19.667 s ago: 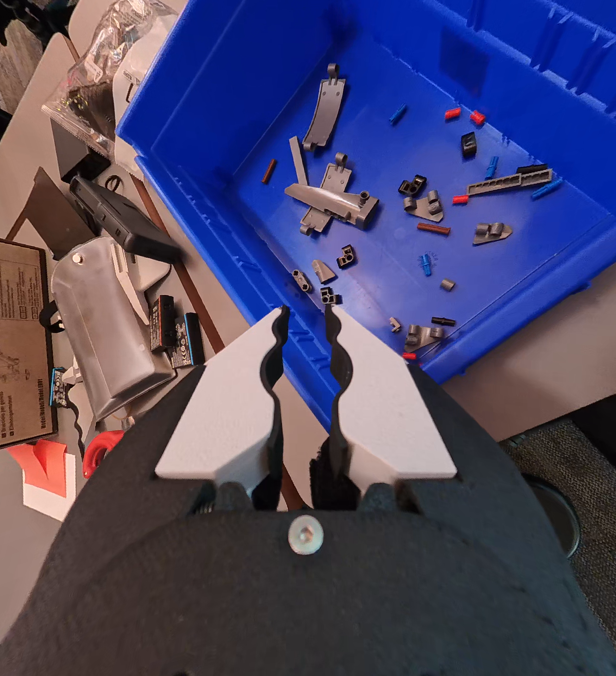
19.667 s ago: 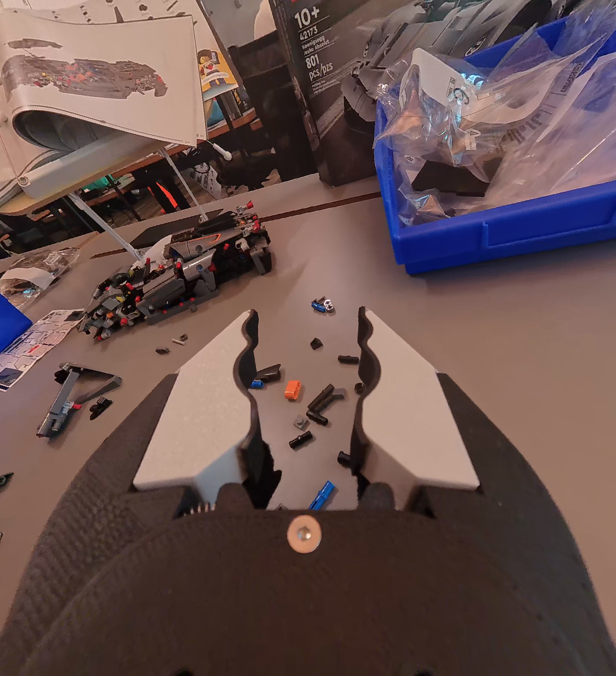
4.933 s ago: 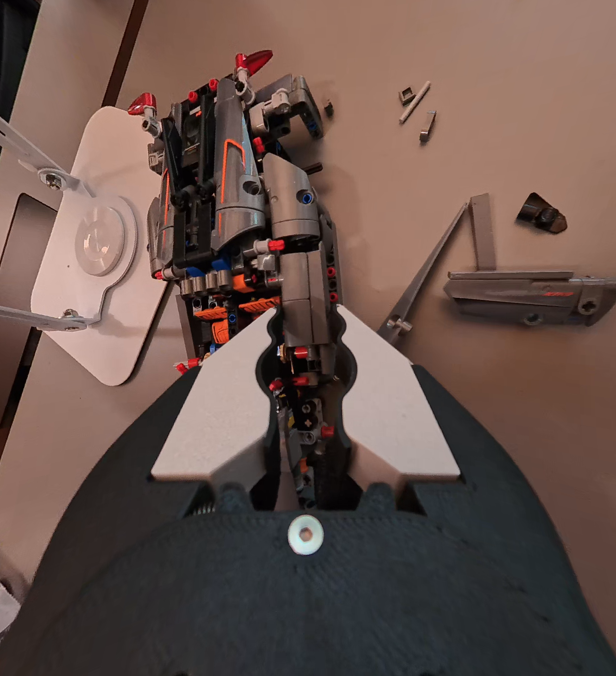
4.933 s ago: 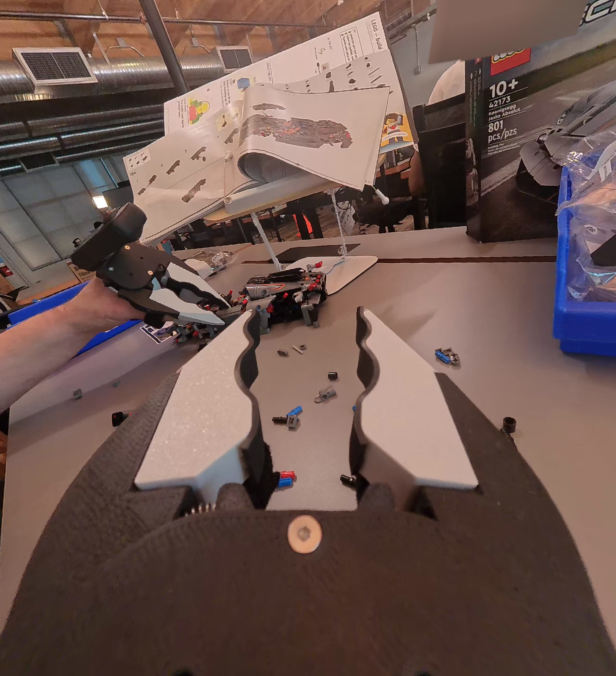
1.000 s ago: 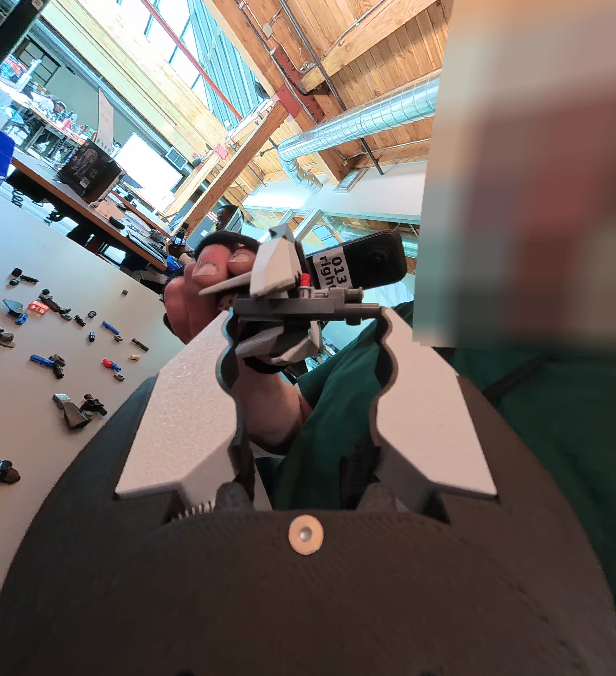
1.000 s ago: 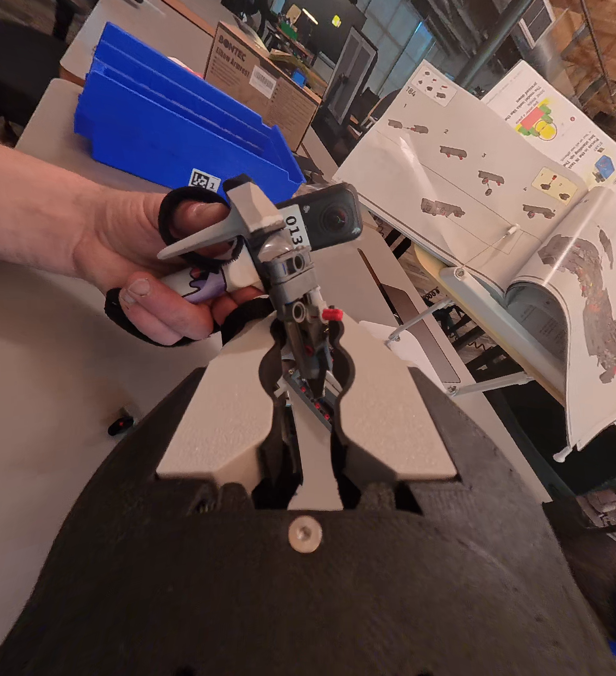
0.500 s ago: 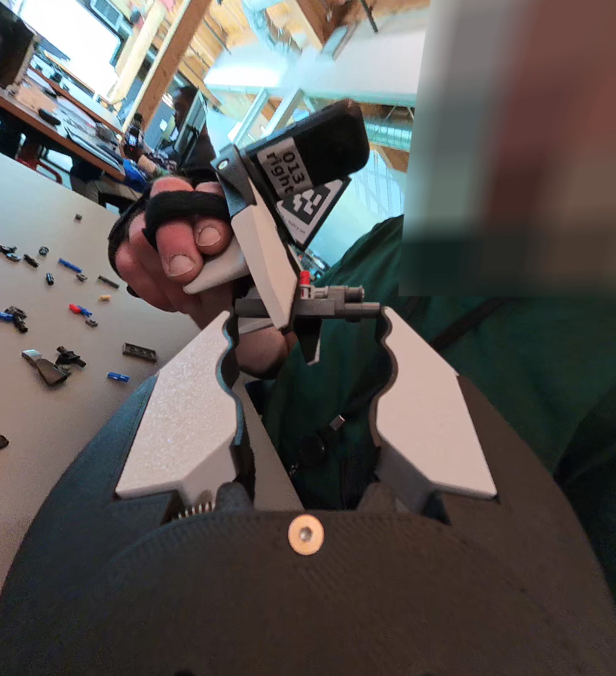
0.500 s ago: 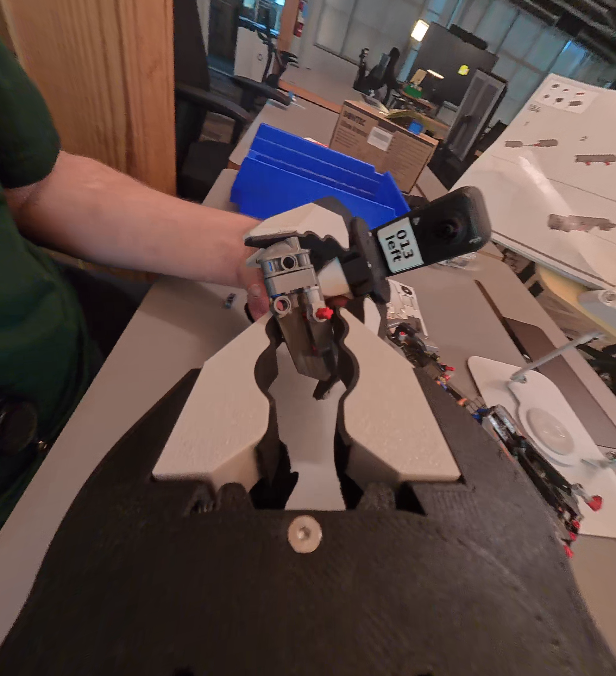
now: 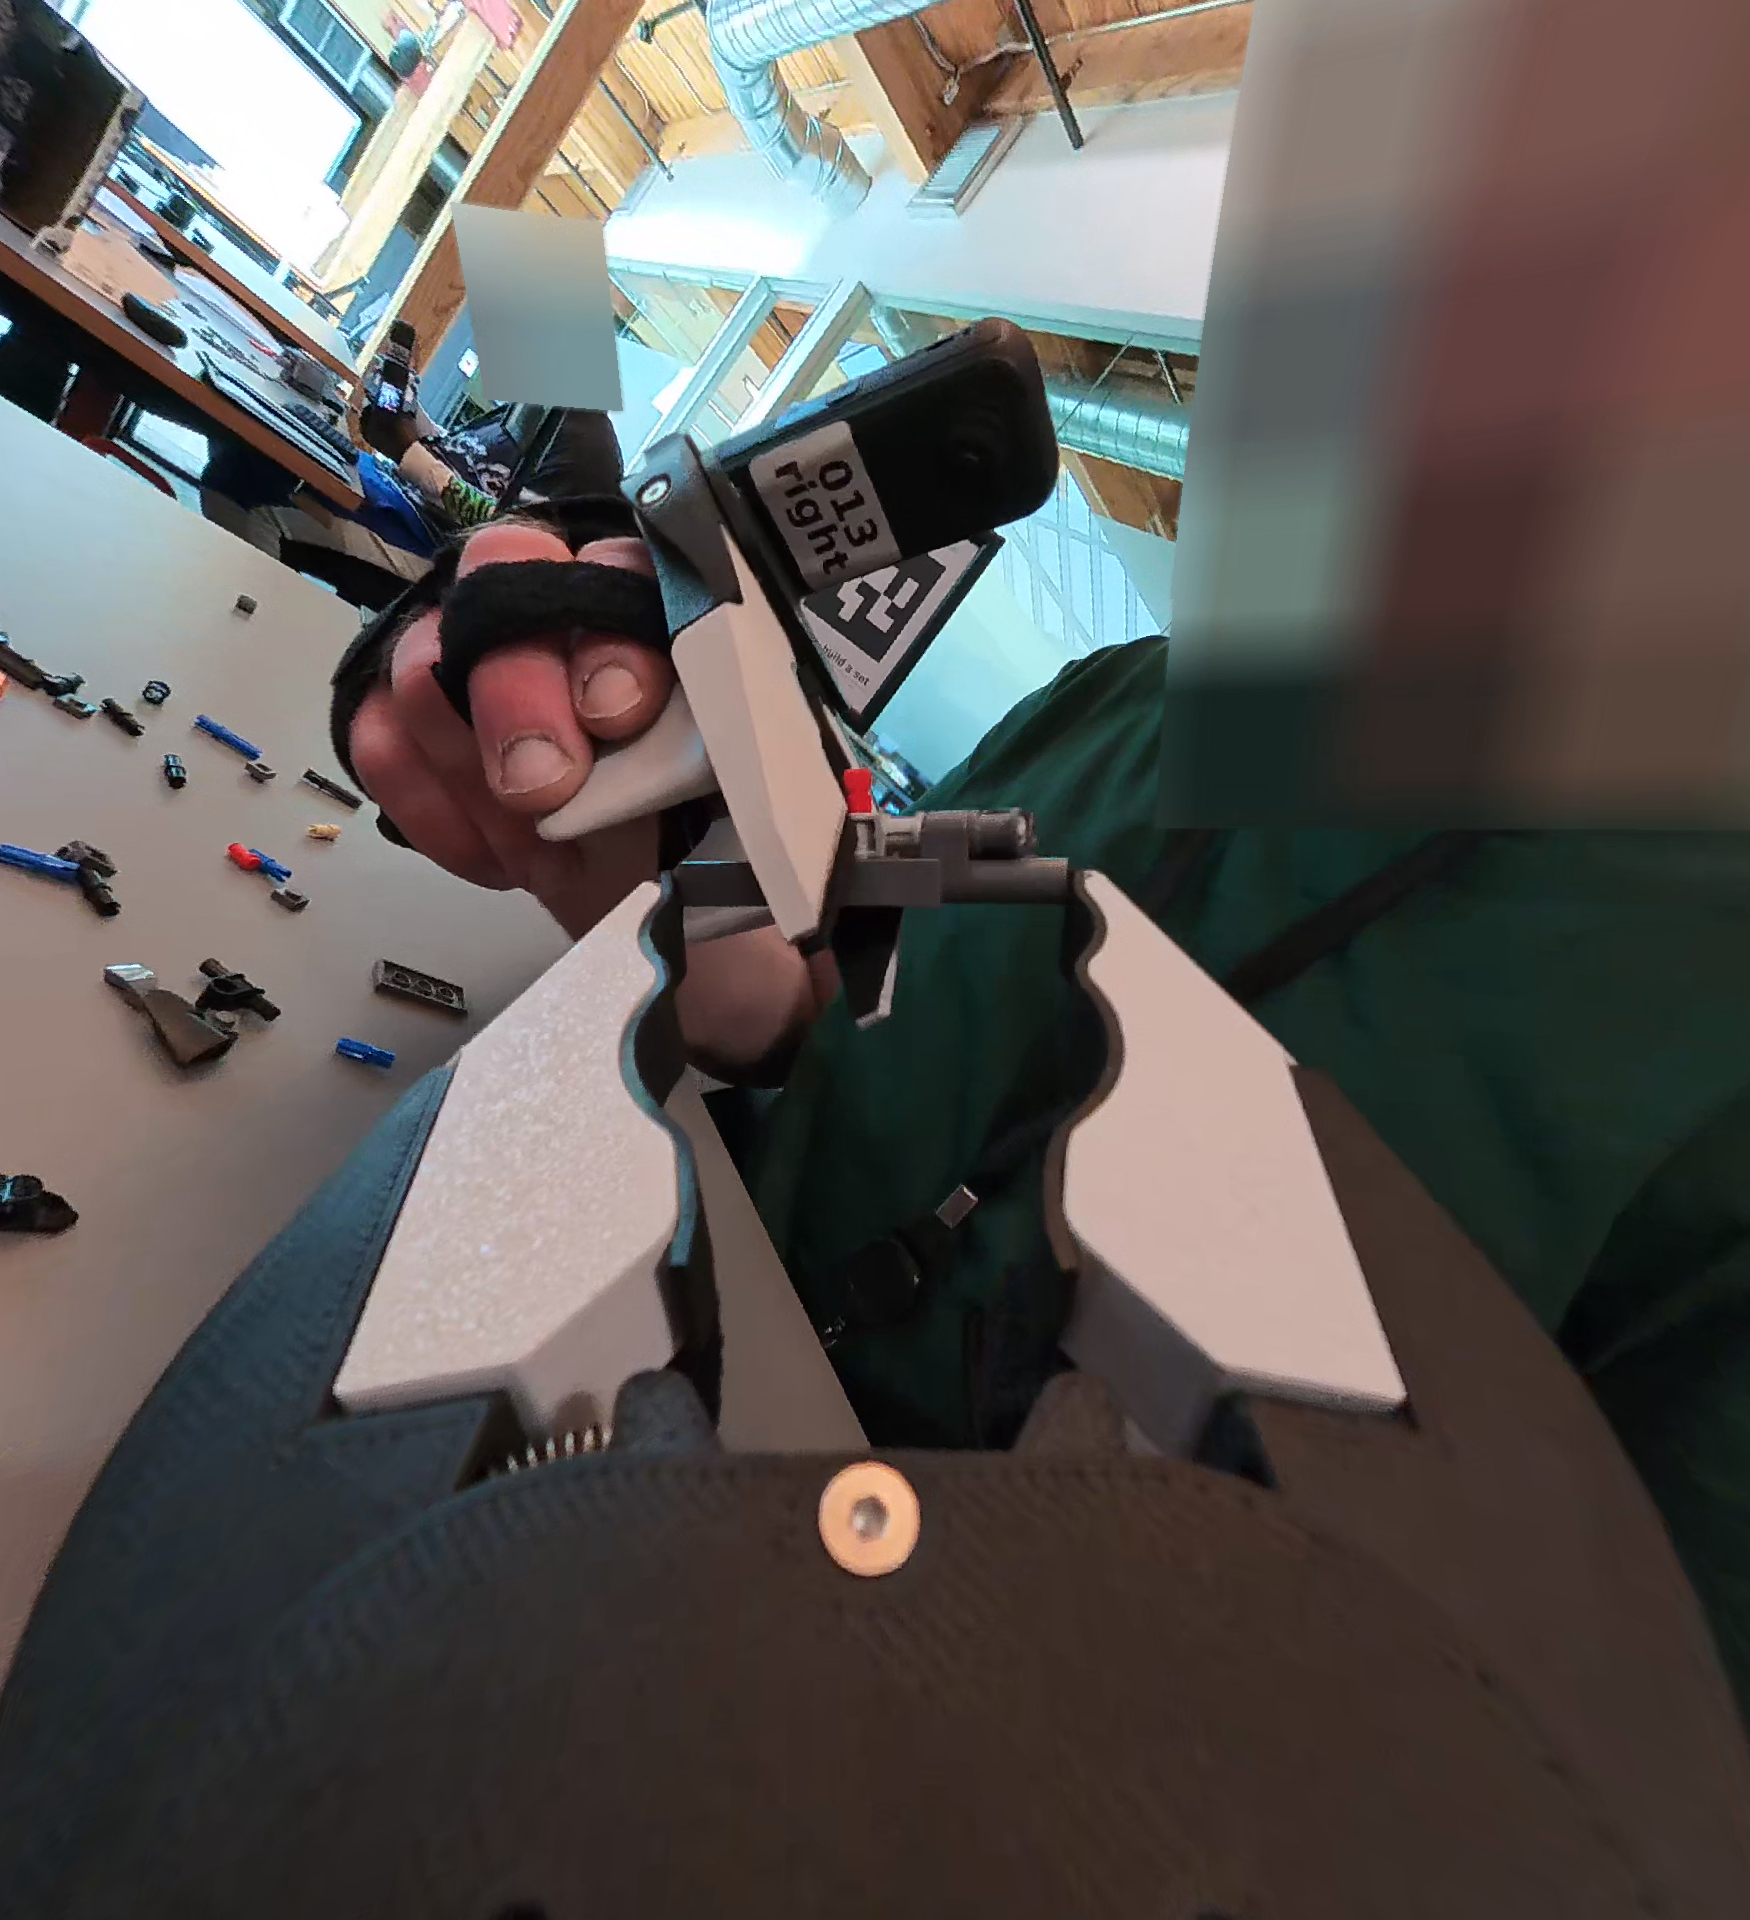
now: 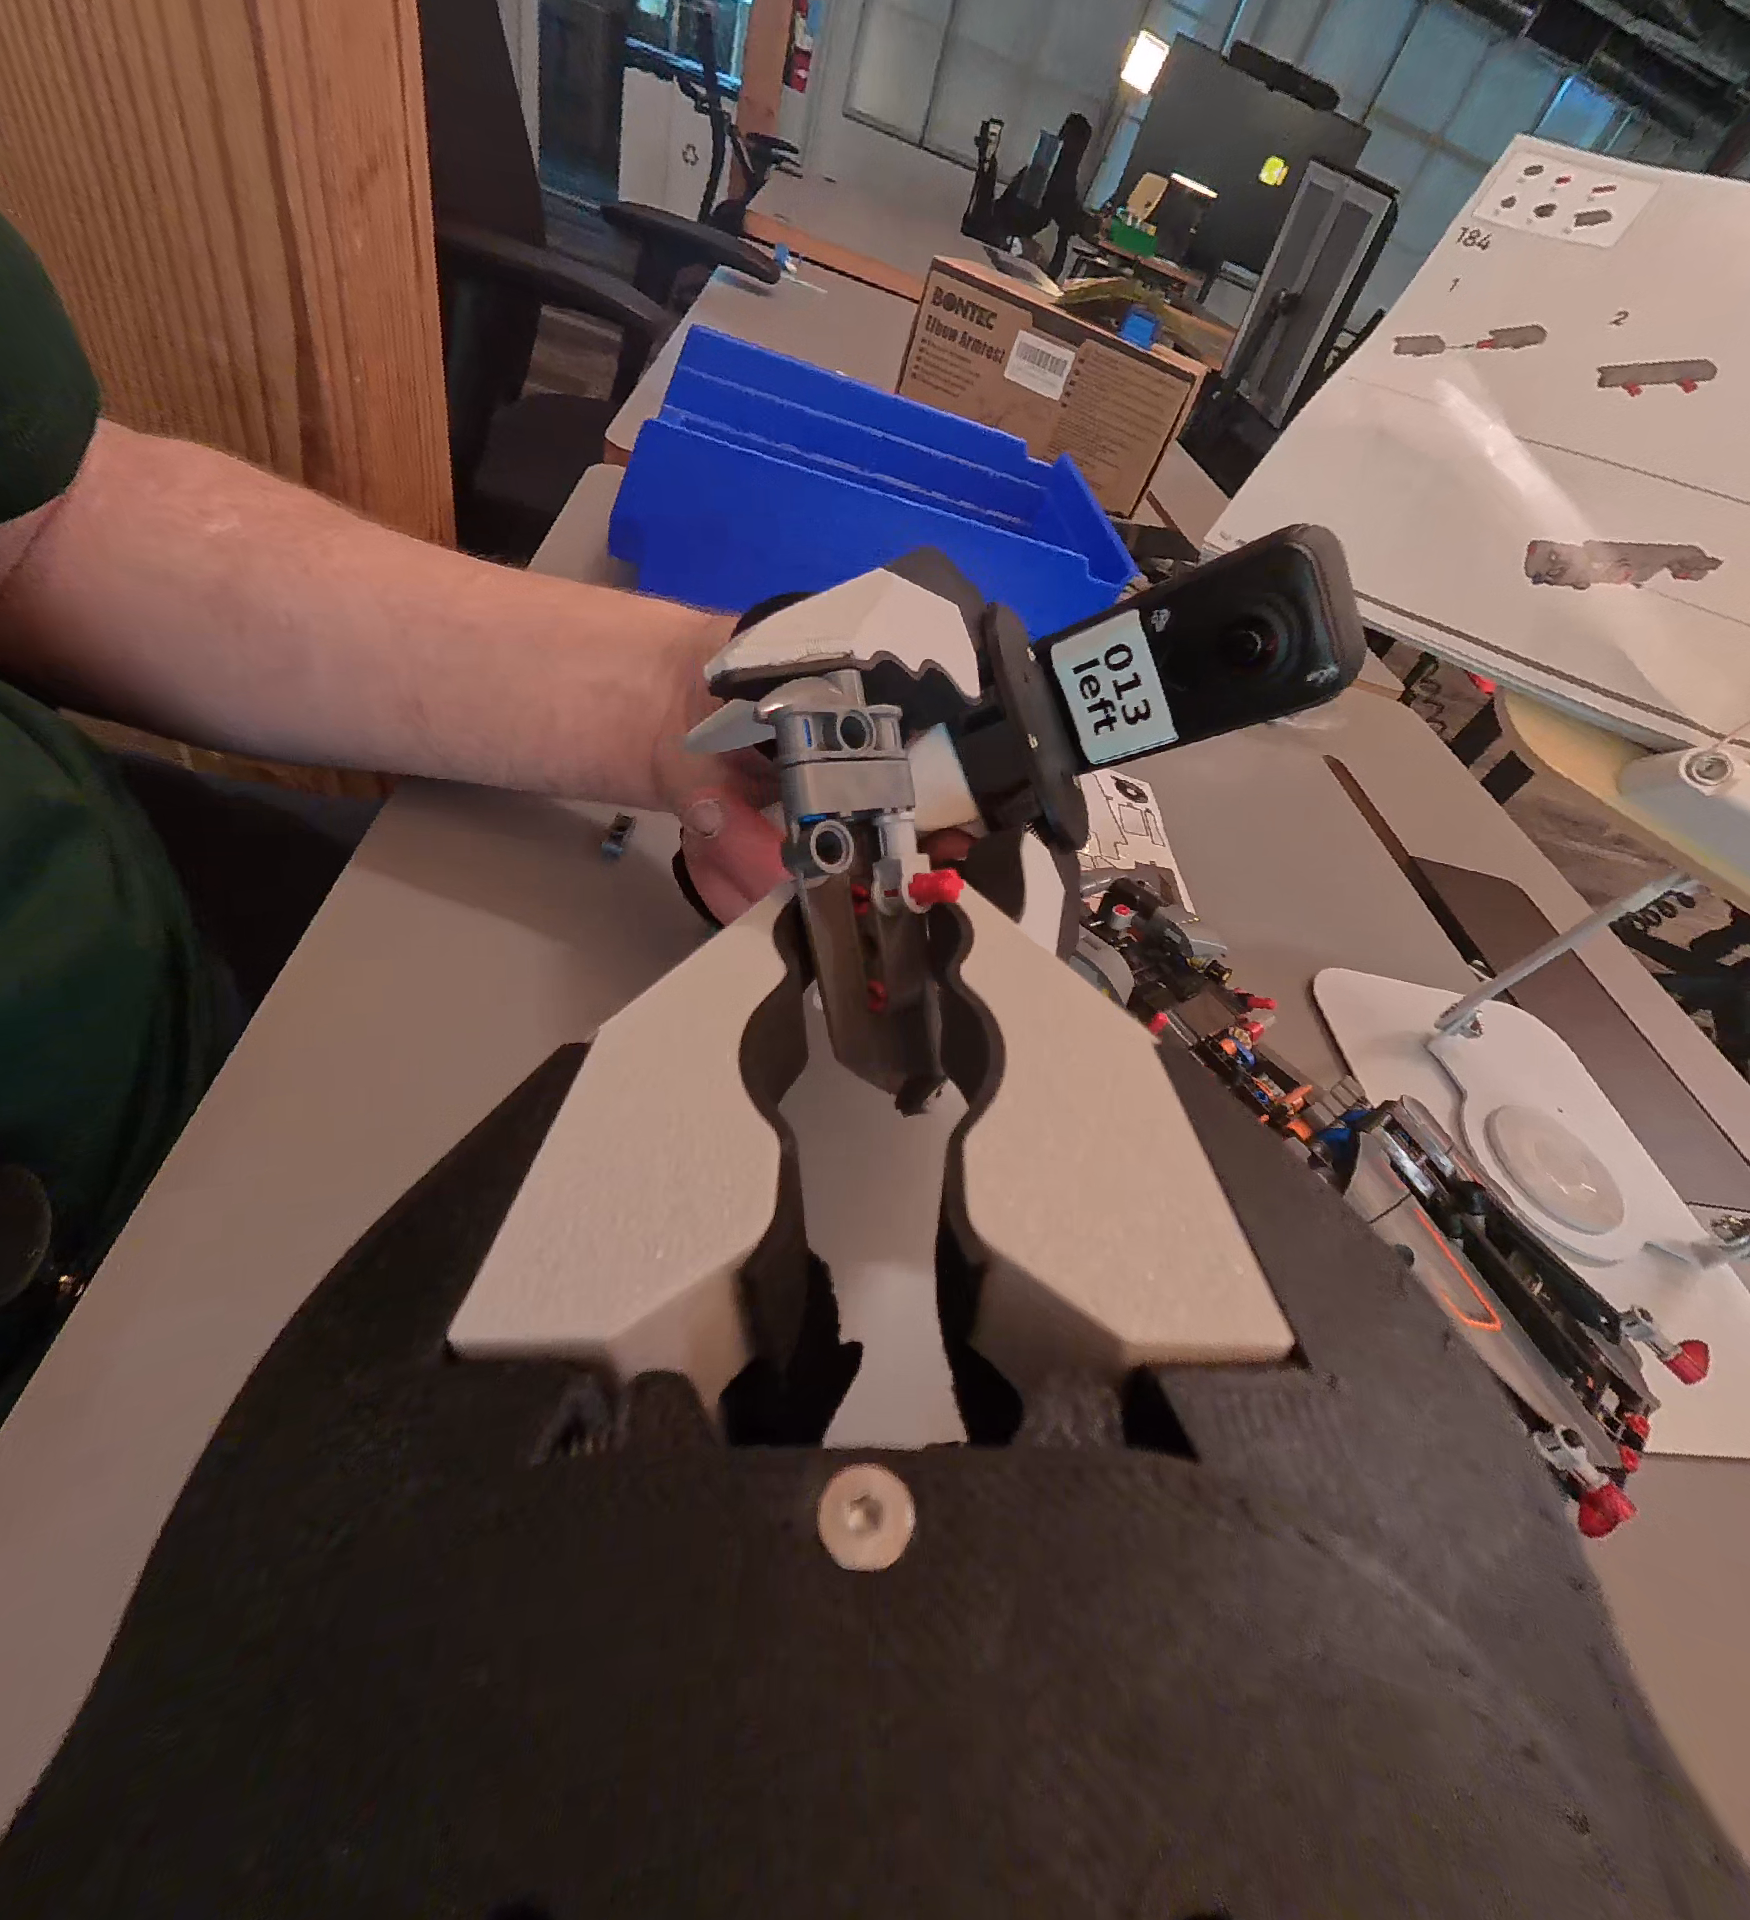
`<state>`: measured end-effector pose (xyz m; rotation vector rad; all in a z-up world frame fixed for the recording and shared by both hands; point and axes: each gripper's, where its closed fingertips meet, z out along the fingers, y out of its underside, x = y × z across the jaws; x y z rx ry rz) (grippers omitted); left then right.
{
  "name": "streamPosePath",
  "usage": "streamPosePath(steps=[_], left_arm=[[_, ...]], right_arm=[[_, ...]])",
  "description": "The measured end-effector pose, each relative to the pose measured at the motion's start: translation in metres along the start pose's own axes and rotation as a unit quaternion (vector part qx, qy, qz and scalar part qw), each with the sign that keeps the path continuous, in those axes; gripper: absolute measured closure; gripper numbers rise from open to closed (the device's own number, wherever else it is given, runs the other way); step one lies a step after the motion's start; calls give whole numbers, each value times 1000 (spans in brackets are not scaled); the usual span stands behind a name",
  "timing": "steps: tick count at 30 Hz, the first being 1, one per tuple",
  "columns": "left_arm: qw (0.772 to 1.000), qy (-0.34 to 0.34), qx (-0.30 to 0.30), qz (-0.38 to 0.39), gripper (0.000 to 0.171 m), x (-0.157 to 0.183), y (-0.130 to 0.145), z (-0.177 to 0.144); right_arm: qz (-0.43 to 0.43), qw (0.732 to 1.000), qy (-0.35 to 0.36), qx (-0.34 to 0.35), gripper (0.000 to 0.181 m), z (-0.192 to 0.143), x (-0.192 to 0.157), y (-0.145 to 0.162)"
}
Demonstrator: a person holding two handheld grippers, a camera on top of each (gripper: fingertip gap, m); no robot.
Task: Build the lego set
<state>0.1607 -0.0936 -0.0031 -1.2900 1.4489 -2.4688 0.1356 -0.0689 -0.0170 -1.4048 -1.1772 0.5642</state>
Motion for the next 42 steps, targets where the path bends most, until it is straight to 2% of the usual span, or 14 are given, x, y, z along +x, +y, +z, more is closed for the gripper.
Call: streamPosePath(steps=[5,11,17,28,36,39,42], left_arm=[[1000,-10,16,-5,102,-4,-5,-2],[997,-65,34,2,91,-18,-9,-8],[992,-116,46,16,92,-25,-10,-18],[984,-140,106,27,102,-25,-21,-34],[975,-192,103,50,104,-17,-19,-50],[967,-233,73,65,107,-8,-9,-58],[949,-302,35,83,110,-4,2,-71]], right_arm=[[4,1000,15,-1,163,-1,6,2],[-2,999,47,-4,163,-3,15,5],[-10,998,66,-20,163,-1,19,12],[-14,995,88,-42,163,2,26,24],[8,990,125,-62,163,-6,44,37],[23,989,125,-76,163,-10,48,46],[41,988,109,-101,164,-9,48,59]])
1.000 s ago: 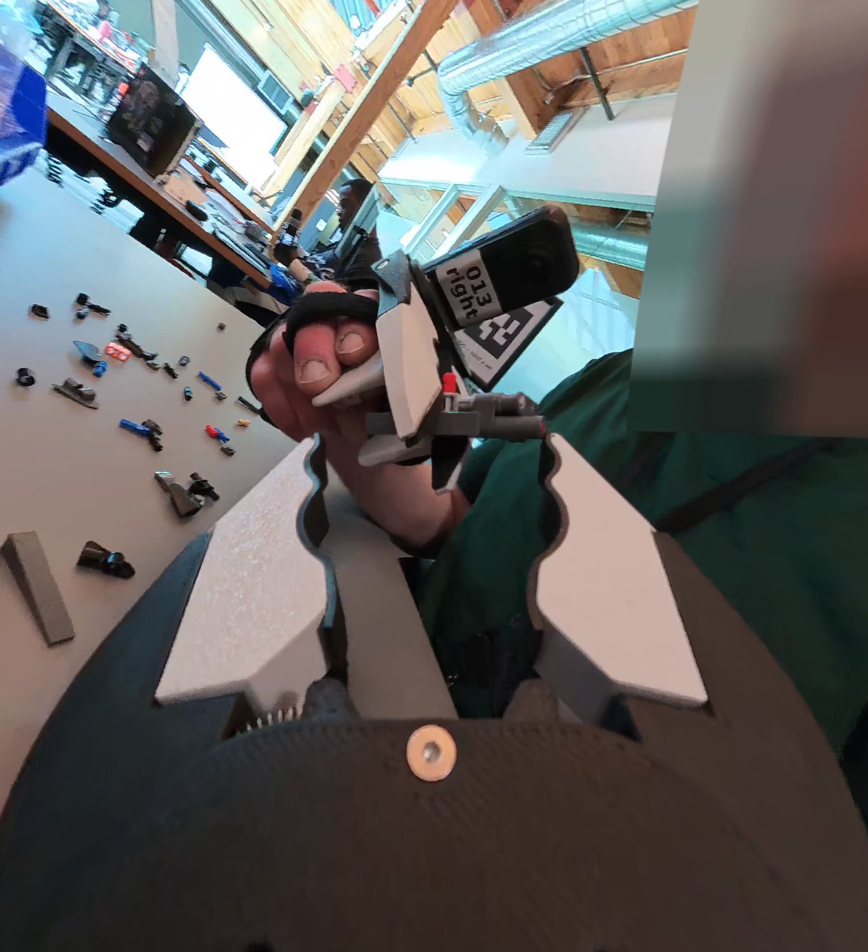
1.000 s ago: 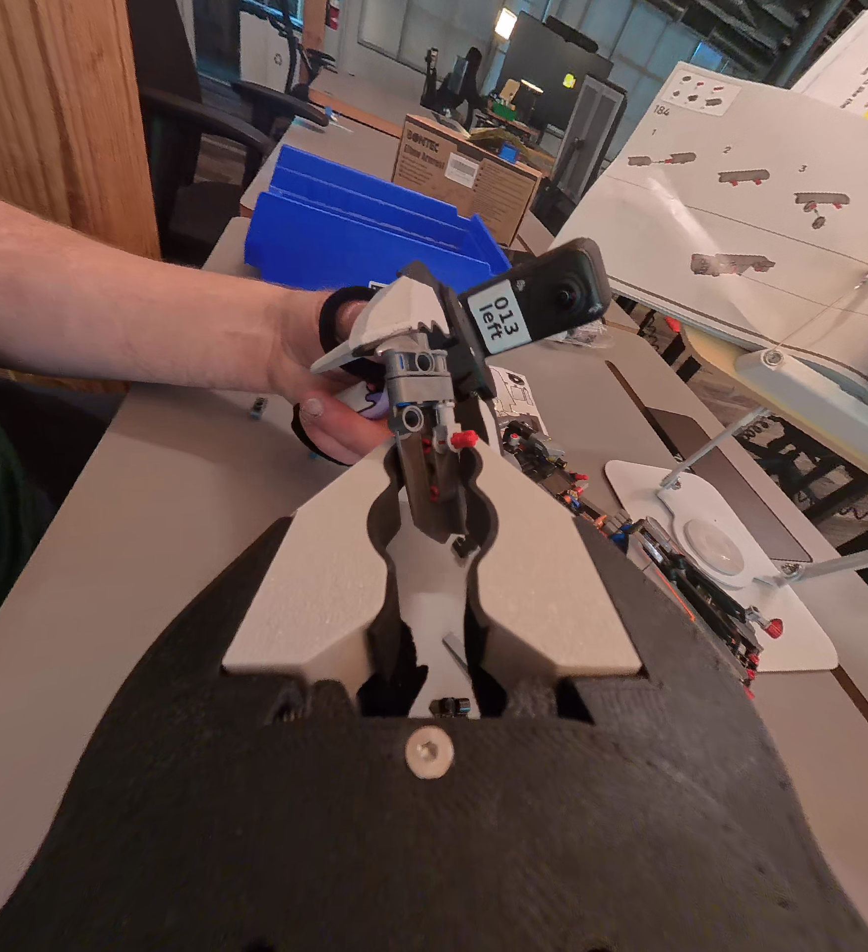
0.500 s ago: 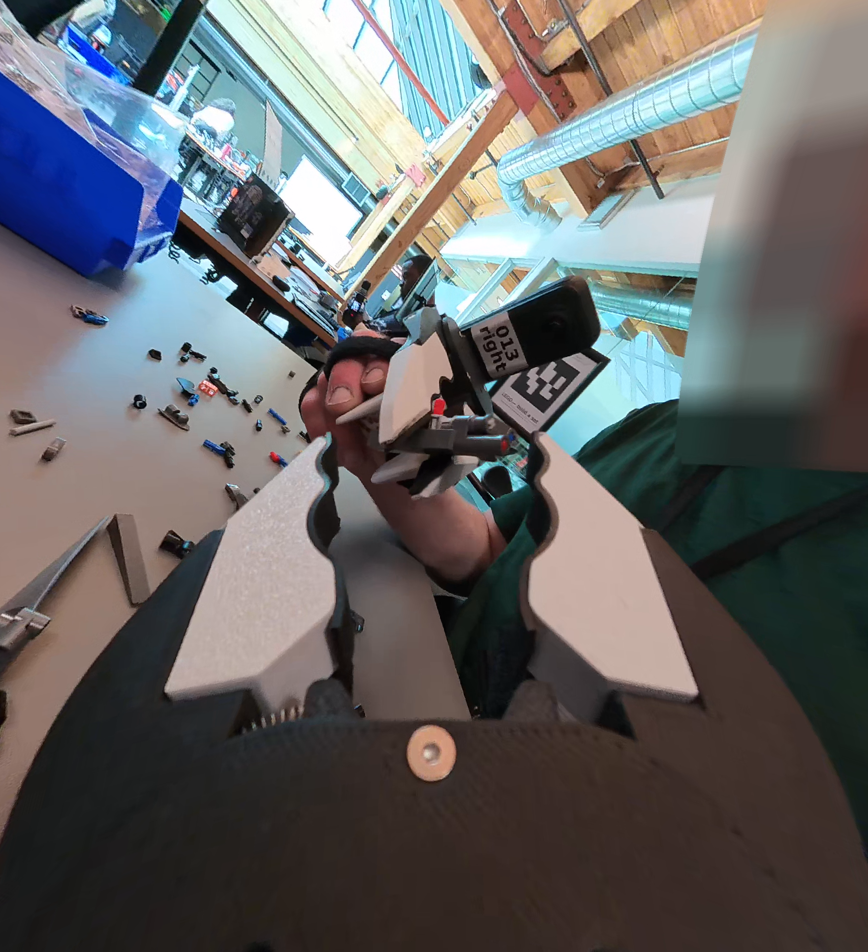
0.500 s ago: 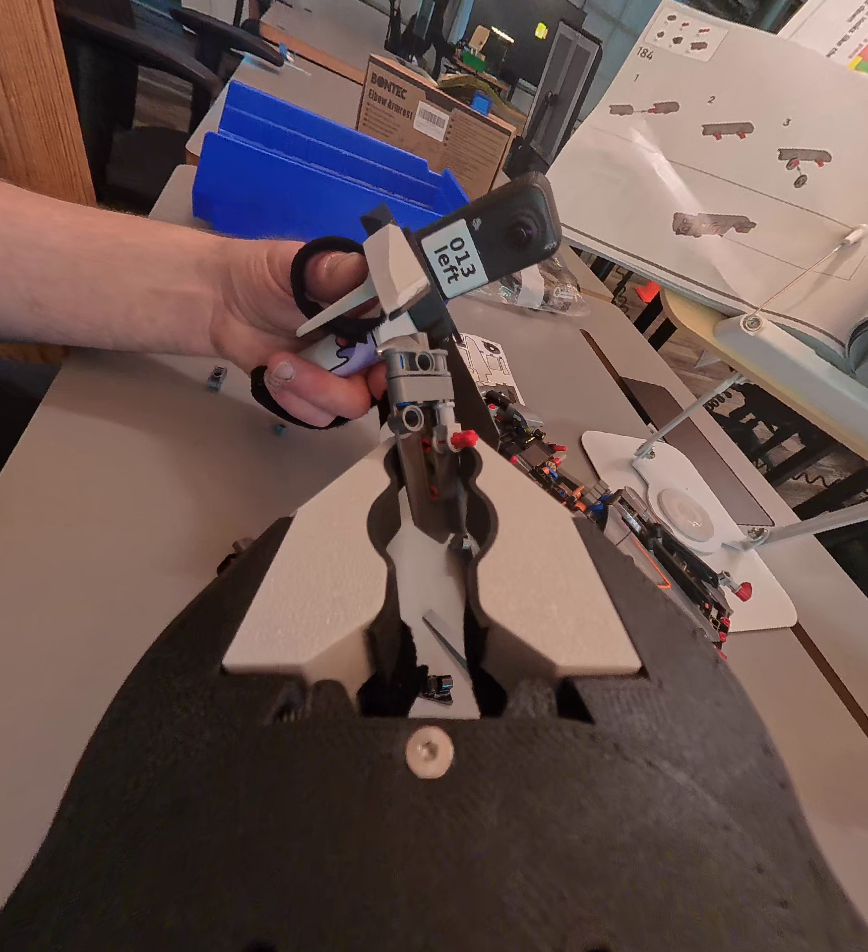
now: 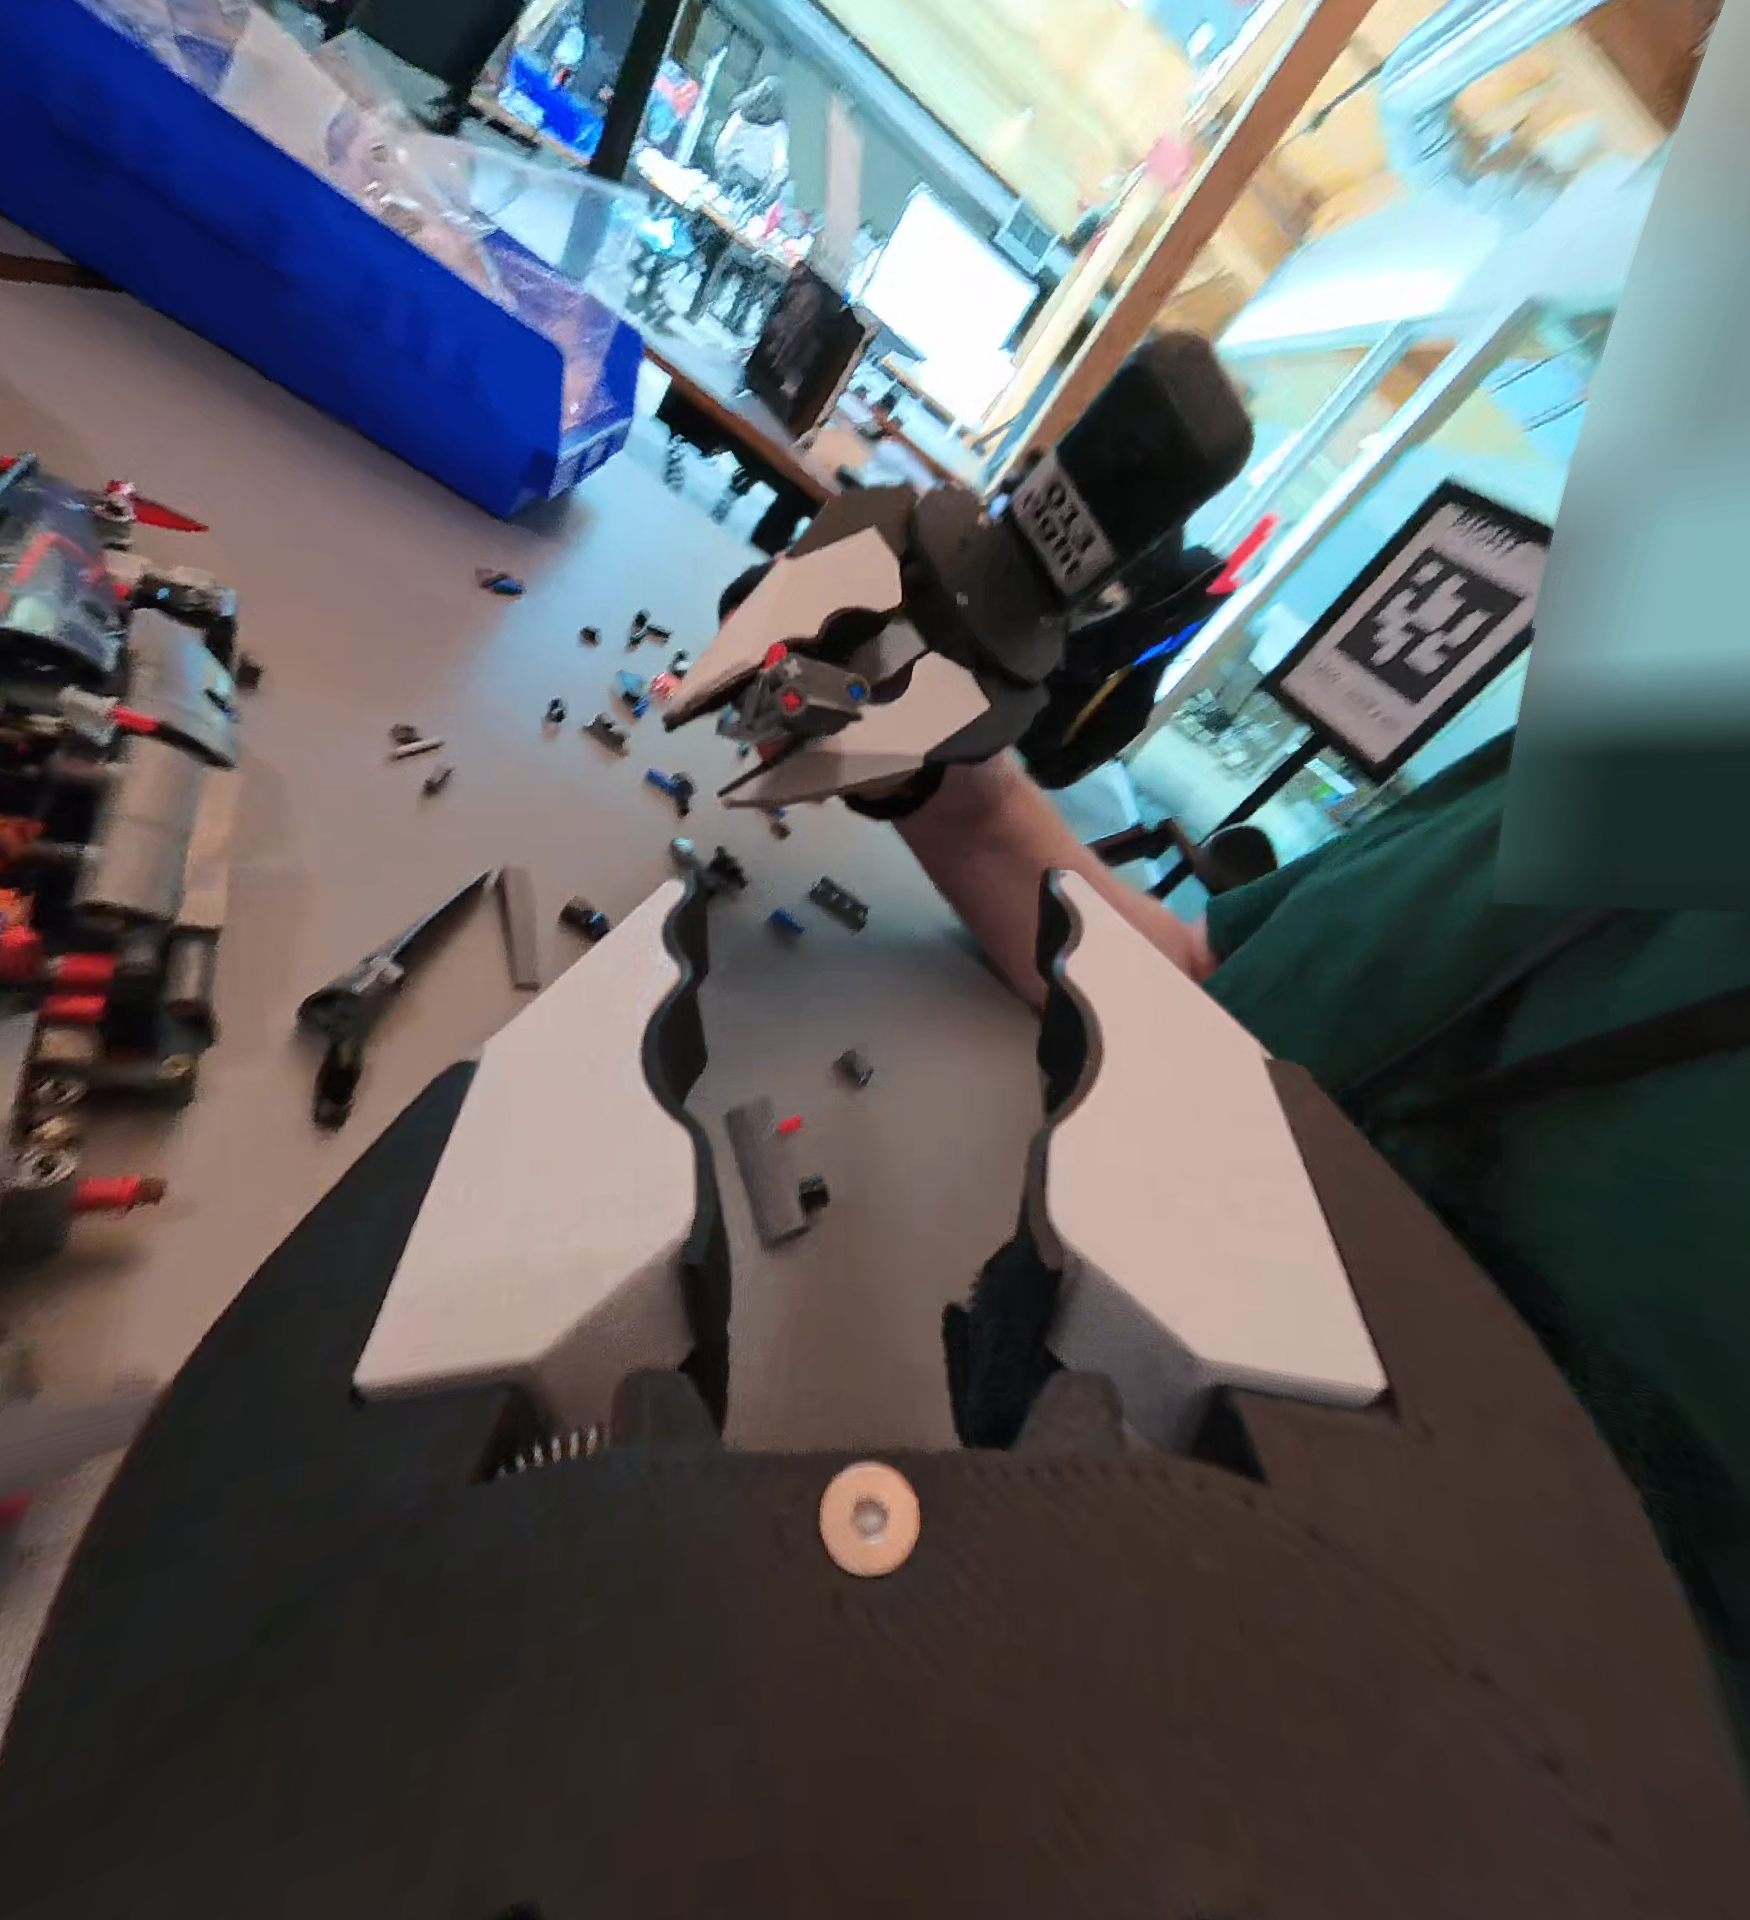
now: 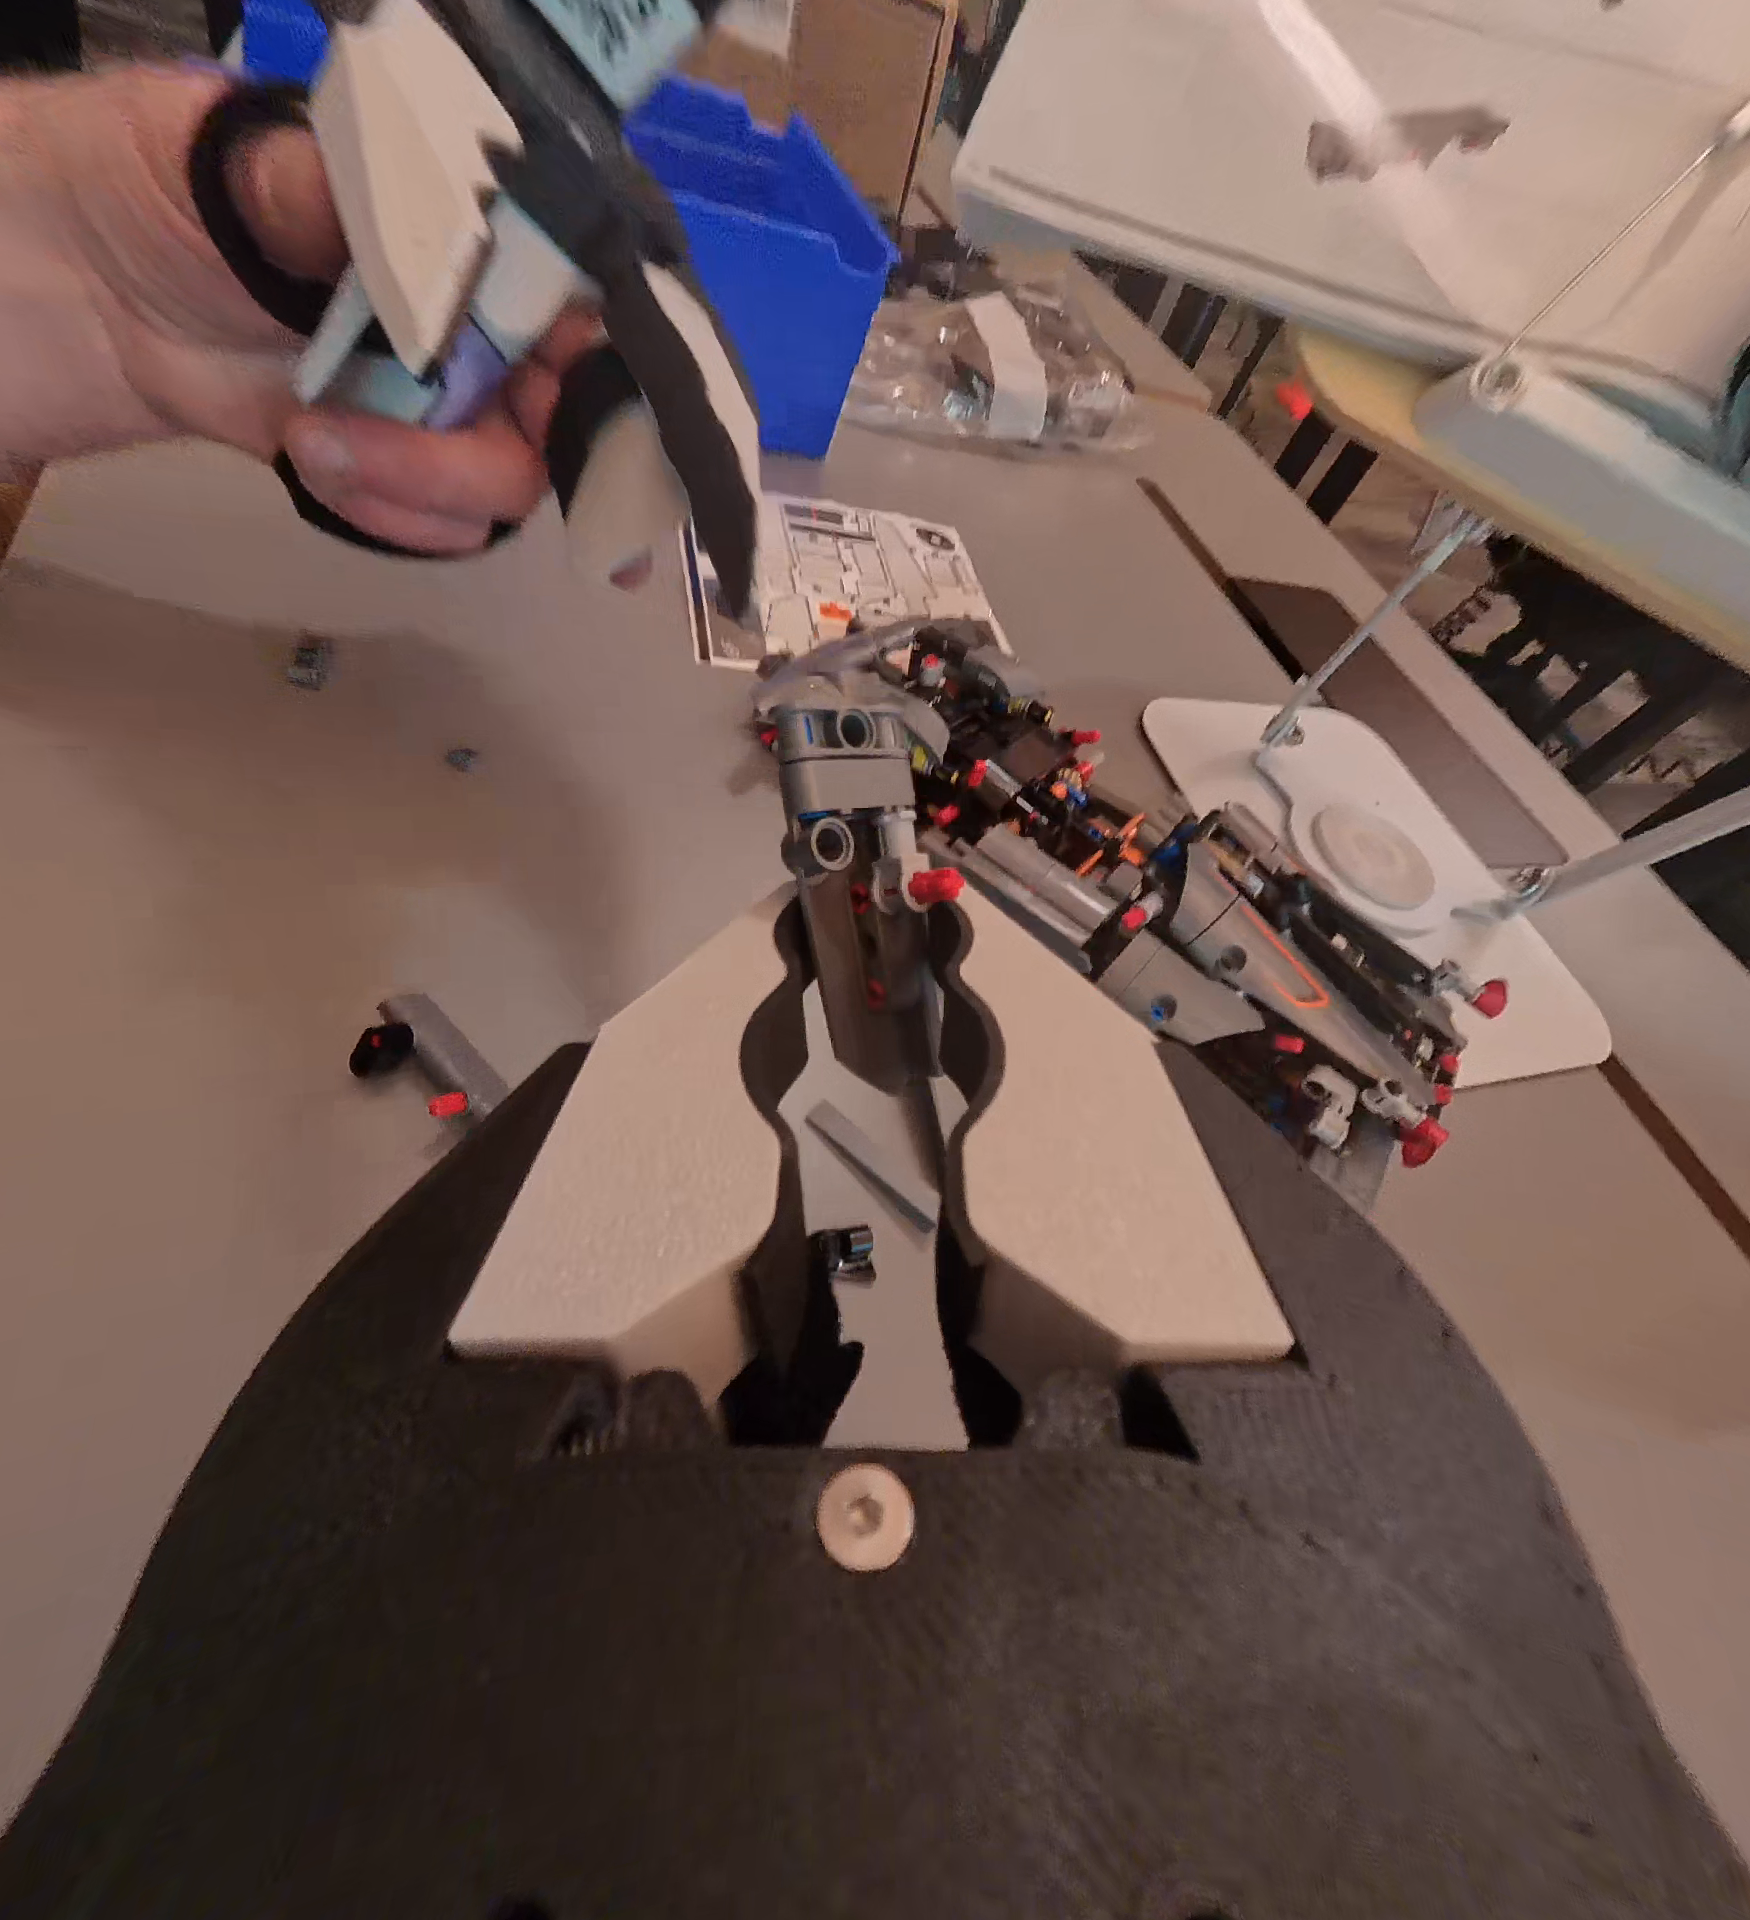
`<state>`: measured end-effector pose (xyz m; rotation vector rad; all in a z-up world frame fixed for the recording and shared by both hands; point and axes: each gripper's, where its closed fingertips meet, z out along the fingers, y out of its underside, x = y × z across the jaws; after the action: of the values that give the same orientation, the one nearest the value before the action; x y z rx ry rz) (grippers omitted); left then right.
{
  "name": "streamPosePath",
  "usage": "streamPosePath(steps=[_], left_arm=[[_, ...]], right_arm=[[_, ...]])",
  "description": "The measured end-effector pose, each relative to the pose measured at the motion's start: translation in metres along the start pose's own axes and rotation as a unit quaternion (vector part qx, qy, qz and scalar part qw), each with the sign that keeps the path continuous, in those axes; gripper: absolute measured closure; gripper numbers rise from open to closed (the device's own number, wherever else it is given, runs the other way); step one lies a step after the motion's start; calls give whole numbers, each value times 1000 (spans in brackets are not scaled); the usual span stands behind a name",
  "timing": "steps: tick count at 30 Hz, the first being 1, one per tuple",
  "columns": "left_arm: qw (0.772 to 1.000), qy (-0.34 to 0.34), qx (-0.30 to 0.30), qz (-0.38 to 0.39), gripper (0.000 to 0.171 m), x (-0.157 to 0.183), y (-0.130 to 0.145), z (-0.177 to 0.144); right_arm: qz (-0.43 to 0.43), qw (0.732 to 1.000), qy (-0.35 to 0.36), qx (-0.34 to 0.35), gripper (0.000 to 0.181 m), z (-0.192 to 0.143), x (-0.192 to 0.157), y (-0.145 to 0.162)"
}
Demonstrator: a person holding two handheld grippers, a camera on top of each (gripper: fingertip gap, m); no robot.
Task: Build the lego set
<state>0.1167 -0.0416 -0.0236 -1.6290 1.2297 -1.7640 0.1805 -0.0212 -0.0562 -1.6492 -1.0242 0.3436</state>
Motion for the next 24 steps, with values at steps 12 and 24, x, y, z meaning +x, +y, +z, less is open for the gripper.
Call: streamPosePath(steps=[12,24], left_arm=[[990,-91,-100,47,112,-5,40,14],[976,-137,-158,63,114,-23,68,26]], right_arm=[[-47,990,-65,-114,163,31,-35,43],[-80,975,-93,-188,163,45,-55,71]])
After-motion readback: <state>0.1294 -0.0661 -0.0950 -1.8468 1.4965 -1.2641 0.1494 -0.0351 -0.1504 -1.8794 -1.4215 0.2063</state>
